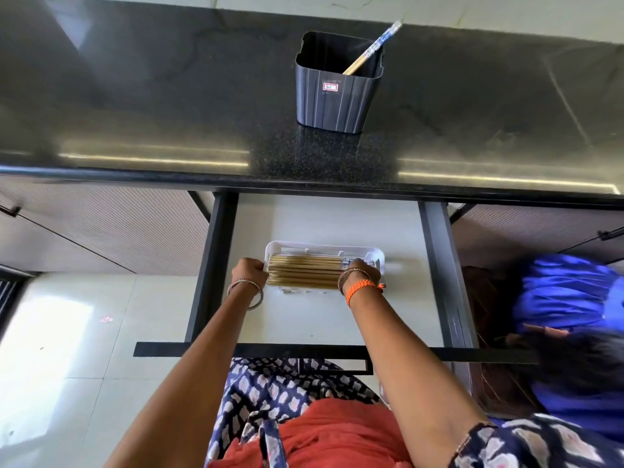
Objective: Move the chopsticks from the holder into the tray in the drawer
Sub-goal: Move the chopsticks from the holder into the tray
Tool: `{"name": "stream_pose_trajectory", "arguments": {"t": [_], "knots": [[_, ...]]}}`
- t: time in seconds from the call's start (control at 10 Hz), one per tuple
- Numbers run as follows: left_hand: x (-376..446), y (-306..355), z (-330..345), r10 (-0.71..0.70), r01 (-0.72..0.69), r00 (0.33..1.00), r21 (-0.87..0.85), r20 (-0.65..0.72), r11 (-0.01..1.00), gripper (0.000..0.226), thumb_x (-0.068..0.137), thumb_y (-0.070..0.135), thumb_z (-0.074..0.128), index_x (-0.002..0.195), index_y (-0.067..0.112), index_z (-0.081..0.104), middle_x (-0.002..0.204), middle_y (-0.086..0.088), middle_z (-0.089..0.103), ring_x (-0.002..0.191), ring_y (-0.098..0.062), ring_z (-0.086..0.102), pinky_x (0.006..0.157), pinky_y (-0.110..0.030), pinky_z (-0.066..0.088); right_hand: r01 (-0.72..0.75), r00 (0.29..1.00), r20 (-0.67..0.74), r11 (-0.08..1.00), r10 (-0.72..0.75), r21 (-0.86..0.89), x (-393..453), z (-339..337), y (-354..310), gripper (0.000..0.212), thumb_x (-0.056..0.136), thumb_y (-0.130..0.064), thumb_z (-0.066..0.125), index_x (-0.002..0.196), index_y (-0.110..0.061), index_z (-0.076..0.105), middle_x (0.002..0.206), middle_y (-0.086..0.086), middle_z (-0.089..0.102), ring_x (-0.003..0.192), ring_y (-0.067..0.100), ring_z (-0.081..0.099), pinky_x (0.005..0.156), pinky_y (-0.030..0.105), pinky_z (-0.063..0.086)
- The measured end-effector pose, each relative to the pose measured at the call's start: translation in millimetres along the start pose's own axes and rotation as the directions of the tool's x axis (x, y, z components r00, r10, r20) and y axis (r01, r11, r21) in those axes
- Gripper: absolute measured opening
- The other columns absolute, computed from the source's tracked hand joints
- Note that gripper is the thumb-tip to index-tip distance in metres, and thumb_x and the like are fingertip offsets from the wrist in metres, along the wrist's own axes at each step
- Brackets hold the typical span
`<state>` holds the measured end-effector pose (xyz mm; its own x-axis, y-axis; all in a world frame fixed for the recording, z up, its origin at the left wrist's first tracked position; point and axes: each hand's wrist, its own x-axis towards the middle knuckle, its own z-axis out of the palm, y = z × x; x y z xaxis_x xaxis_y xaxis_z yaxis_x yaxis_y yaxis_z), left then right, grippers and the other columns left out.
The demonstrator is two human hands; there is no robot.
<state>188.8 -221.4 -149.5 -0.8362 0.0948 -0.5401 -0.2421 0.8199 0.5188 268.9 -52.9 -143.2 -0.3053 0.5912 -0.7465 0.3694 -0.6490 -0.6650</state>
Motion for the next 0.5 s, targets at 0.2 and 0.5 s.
{"name": "stream_pose_trajectory", "arguments": {"t": [0.2, 0.5], "knots": [[0.2, 7.5, -3.1, -0.033, 0.032, 0.999, 0.02, 0.028, 0.999, 0.013, 0.078, 0.001, 0.055, 0.075, 0.01, 0.064, 0.077, -0.013, 0.054, 0.075, -0.028, 0.05, 0.068, -0.027, 0.038, -0.012, 0.994, -0.109, 0.997, 0.004, -0.071, -17.3, 9.4, -16.0, 0.036, 0.094, -0.011, 0.041, 0.125, 0.006, 0.05, 0.09, 0.005, 0.052, 0.066, 0.022, 0.047, 0.061, 0.025, 0.041], [-5.9, 86.6, -47.5, 0.178, -0.218, 0.959, -0.172, -0.221, 0.961, 0.037, 0.084, -0.001, 0.046, 0.118, 0.003, 0.059, 0.121, -0.021, 0.063, 0.114, -0.035, 0.057, 0.096, -0.032, 0.044, 0.342, 0.936, -0.076, 0.939, -0.343, -0.023, -31.4, 56.9, -87.4, 0.009, 0.061, -0.009, 0.049, 0.066, -0.015, 0.045, 0.077, 0.006, 0.045, 0.064, 0.022, 0.042, 0.054, 0.022, 0.034]]}}
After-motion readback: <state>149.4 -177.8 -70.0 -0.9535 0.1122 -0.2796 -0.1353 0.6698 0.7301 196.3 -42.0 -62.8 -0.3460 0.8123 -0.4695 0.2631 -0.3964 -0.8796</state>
